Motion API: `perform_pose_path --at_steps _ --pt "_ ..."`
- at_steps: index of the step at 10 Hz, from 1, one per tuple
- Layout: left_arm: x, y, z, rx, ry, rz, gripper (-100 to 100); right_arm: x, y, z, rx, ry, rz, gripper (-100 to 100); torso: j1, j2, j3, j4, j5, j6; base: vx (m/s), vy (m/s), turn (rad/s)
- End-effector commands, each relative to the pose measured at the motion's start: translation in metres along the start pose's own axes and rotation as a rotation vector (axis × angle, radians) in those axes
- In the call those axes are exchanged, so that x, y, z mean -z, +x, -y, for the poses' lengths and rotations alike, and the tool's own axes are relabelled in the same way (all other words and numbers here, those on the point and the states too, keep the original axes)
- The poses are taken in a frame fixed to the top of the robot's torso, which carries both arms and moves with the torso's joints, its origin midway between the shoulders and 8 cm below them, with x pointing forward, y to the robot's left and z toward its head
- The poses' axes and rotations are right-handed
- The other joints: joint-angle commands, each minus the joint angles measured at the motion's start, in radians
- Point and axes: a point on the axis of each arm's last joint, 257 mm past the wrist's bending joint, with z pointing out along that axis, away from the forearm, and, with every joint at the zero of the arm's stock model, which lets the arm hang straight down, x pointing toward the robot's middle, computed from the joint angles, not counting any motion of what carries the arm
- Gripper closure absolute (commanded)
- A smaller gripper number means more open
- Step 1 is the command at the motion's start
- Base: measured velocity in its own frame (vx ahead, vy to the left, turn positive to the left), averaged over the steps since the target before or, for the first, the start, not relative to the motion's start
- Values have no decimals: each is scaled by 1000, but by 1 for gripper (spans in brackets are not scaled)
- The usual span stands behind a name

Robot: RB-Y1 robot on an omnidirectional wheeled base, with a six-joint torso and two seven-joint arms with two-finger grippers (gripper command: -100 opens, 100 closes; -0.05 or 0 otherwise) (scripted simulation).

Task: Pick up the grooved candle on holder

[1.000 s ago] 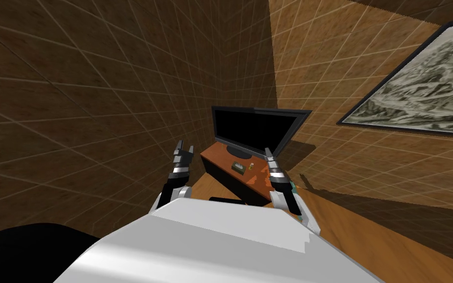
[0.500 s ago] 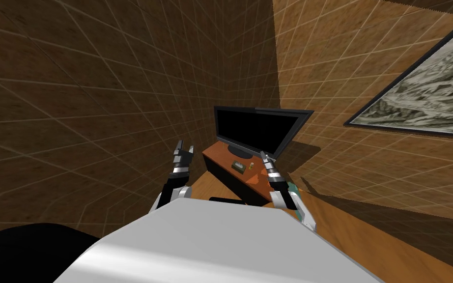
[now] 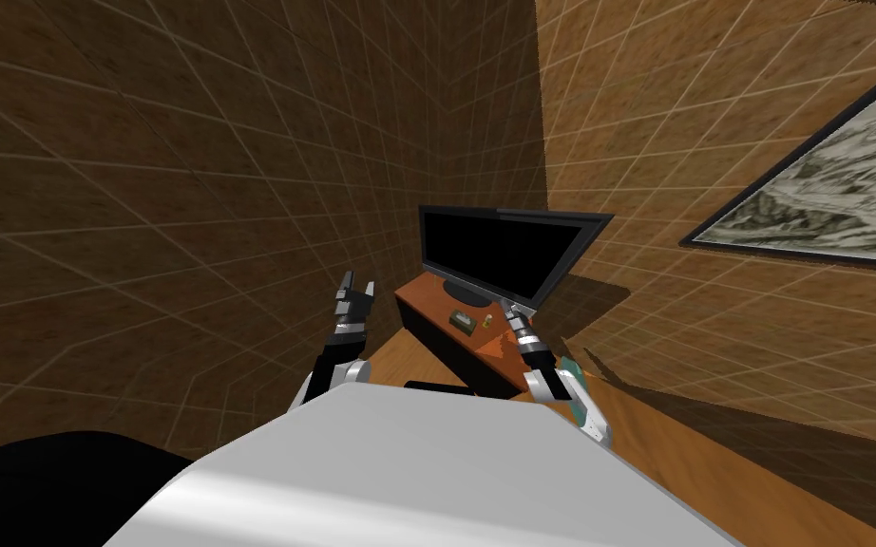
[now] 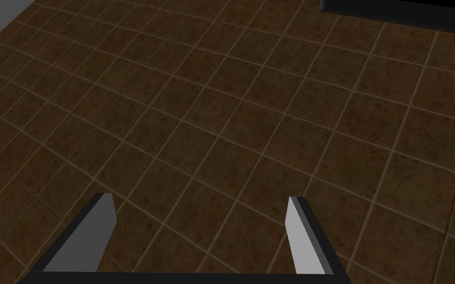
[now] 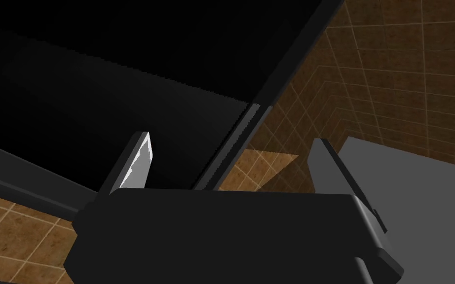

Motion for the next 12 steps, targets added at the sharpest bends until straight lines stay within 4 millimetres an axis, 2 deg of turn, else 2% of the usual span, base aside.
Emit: perform_pose_path --at_steps 1,4,5,7,12 --pt "0 0 0 0 0 0 0 -1 14 14 57 19 -45 -100 0 0 0 0 0 0 -26 -35 114" --pt "0 0 0 0 0 0 0 6 36 45 105 70 -112 -100 0 0 0 0 0 0 -18 -22 82" --pt "0 0 0 0 0 0 0 4 41 51 157 70 -144 -100 1 0 0 0 0 0 -14 -14 124" --pt "0 0 0 0 0 0 0 10 49 65 155 99 -164 -100 1 -1 0 0 0 0 -7 -10 33" --pt "0 0 0 0 0 0 0 27 81 118 313 158 -315 -100 1 -1 -1 0 0 0 -3 -5 106"
